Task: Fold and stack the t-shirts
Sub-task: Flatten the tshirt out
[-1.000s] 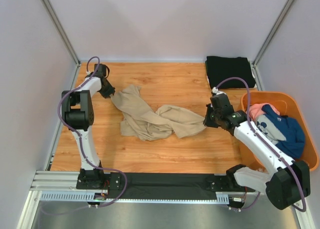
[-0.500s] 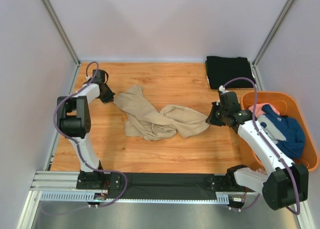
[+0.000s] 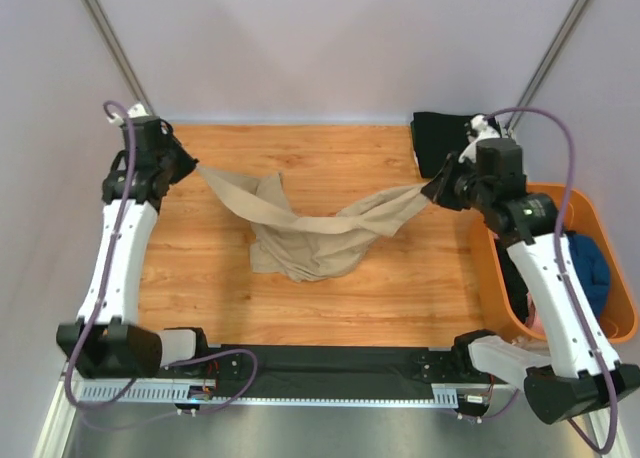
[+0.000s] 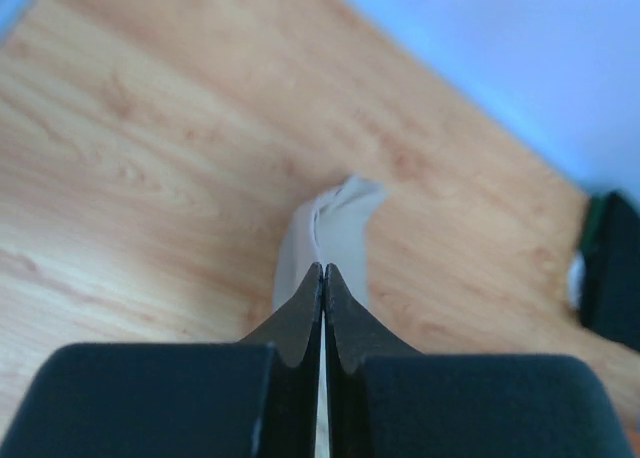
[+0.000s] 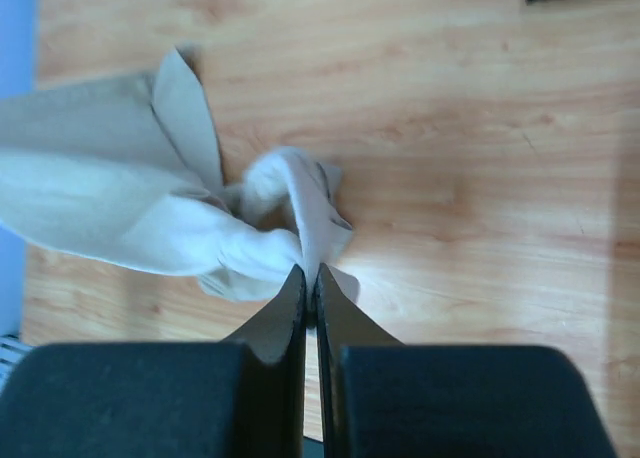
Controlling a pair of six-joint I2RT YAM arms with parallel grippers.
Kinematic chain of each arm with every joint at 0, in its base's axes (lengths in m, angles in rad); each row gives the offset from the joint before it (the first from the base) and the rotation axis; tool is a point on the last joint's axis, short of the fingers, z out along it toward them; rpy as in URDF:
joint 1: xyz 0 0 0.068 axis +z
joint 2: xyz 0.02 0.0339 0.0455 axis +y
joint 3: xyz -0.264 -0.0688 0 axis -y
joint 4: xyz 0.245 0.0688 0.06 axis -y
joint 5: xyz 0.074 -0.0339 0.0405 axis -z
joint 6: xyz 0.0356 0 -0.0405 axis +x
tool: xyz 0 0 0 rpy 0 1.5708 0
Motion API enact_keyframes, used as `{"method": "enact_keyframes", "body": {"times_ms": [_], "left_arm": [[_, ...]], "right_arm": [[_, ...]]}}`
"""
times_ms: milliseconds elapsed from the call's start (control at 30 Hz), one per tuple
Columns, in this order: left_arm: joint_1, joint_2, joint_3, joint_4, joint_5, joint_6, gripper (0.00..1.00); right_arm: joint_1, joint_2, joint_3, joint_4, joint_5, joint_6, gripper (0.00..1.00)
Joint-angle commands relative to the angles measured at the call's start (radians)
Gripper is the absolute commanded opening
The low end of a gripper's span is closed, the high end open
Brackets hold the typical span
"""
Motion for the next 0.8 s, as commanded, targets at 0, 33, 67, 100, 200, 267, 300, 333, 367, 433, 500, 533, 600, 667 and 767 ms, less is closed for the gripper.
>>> {"method": "enact_keyframes", "body": {"times_ms": [0, 33, 67, 100, 200, 267, 300, 333, 367, 433, 500, 533, 600, 667, 767], "left_arm": [[0.004, -0.161, 0.178, -0.16, -0.056, 0.055, 0.0], [0.004, -0.202, 0.22, -0.221, -0.062, 0.061, 0.0], [0.004, -0.221, 0.263, -0.252, -0.076, 0.065, 0.0], [0.005, -0.236, 0.35, -0.281, -0.082, 0.076, 0.0], [0.004, -0.293, 0.517, -0.378, -0.091, 0.087, 0.0], [0.004, -0.339, 0.582, -0.413, -0.096, 0.098, 0.0], [0.004, -0.348, 0.652, -0.427, -0.099, 0.104, 0.0], [0.004, -0.364, 0.689, -0.456, -0.097, 0.117, 0.0], [0.004, -0.367, 0.752, -0.467, -0.085, 0.124, 0.0], [0.002, -0.4, 0.785, -0.455, -0.054, 0.139, 0.0], [-0.001, -0.459, 0.762, -0.412, -0.01, 0.142, 0.0], [-0.002, -0.466, 0.762, -0.395, -0.005, 0.145, 0.0], [-0.001, -0.465, 0.785, -0.395, -0.007, 0.148, 0.0], [-0.001, -0.444, 0.798, -0.384, -0.004, 0.16, 0.0], [-0.002, -0.355, 0.817, -0.401, -0.017, 0.164, 0.0]], "right_arm": [[-0.029, -0.072, 0.186, -0.151, -0.008, 0.064, 0.0], [-0.029, -0.084, 0.227, -0.17, -0.004, 0.087, 0.0], [-0.029, -0.095, 0.298, -0.21, 0.016, 0.104, 0.0], [-0.03, -0.118, 0.338, -0.228, 0.025, 0.122, 0.0], [-0.03, -0.177, 0.46, -0.289, 0.068, 0.183, 0.0], [-0.029, -0.214, 0.505, -0.314, 0.1, 0.225, 0.0], [-0.029, -0.251, 0.545, -0.322, 0.11, 0.237, 0.0], [-0.029, -0.269, 0.568, -0.326, 0.113, 0.246, 0.0], [-0.03, -0.283, 0.589, -0.339, 0.146, 0.26, 0.0], [-0.03, -0.313, 0.666, -0.351, 0.157, 0.254, 0.0], [-0.029, -0.31, 0.729, -0.382, 0.194, 0.236, 0.0], [-0.03, -0.3, 0.784, -0.383, 0.2, 0.222, 0.0], [-0.03, -0.253, 0.849, -0.383, 0.206, 0.178, 0.0], [-0.029, -0.195, 0.951, -0.382, 0.19, 0.147, 0.0], [-0.03, -0.034, 1.024, -0.365, 0.16, 0.104, 0.0]]}}
